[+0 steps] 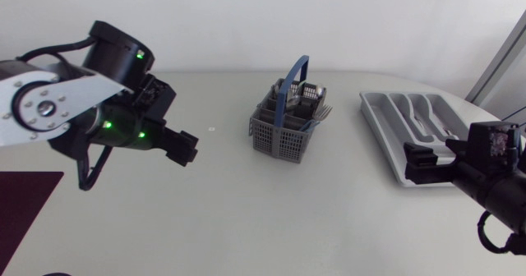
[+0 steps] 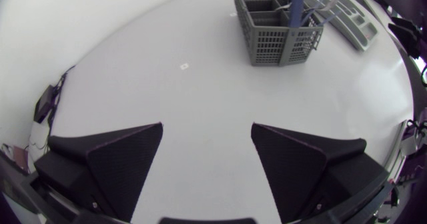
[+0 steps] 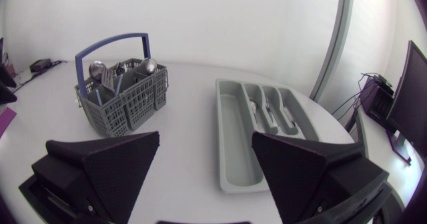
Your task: Unload the cutlery basket into the drawer organizer.
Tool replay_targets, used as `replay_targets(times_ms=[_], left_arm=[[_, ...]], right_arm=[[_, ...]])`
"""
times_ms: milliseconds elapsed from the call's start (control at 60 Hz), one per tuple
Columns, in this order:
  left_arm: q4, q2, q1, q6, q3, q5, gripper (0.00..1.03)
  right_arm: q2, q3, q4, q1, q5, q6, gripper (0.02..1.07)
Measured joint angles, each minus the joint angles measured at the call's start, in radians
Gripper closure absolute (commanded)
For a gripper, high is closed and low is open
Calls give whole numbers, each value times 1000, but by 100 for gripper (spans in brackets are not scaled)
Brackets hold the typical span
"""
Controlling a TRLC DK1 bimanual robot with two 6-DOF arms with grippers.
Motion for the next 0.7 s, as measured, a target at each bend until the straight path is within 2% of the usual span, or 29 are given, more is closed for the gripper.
replay_targets(times_ms=[200,467,700], left_arm=[[-19,124,-32,6,124,135,11],[26,259,-146,11,304,150,12],[87,452,-172,10,463,152,12]], right_arm=[[82,44,-64,0,-61,-76,7],[138,44,-72,1,-129,-160,7],[198,54,-72,1,-135,-170,7]])
